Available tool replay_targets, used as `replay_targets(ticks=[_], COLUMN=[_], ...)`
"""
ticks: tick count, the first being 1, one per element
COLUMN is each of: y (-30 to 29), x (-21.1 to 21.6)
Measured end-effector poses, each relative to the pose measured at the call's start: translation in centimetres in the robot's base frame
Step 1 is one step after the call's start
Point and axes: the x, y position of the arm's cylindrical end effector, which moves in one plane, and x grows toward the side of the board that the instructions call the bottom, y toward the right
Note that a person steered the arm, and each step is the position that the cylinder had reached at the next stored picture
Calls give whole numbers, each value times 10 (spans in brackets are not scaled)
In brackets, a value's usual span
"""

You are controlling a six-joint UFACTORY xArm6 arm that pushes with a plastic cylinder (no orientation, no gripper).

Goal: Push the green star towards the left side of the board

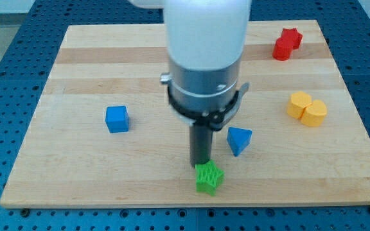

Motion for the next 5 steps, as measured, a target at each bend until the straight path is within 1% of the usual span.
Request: replay_targets(ticks=[1,2,4,5], y=[-26,-31,-31,-31], x=[39,46,38,46])
